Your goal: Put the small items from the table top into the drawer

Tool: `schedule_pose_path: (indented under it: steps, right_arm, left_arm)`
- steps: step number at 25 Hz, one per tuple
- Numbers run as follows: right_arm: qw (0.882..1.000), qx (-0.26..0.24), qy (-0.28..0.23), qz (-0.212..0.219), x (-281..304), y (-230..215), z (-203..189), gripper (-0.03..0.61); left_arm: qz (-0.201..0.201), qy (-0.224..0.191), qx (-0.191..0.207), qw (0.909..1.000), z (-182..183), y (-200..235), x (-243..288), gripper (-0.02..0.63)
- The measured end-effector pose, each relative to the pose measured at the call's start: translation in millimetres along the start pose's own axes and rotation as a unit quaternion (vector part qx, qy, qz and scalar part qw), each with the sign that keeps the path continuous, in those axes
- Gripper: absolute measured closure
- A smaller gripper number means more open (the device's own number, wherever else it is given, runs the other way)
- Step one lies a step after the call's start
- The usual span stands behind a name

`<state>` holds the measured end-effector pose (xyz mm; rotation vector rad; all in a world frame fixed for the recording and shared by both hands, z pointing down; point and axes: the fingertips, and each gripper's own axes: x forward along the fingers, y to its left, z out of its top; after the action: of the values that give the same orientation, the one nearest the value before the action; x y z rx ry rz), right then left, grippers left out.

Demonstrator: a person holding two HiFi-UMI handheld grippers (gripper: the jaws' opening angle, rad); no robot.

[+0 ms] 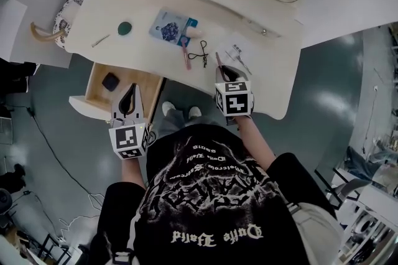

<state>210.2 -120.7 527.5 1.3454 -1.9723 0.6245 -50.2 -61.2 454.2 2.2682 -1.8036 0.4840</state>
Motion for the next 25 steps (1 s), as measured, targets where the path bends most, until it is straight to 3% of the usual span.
schedule_pose_path:
  steps: [25]
  right_arm:
    - [0.995, -0.055, -0.053, 0.056, -21, 25, 24, 0.529]
  left_arm:
    - [0.043, -0.003, -0.013, 0.999, 2, -14, -21, 0.598]
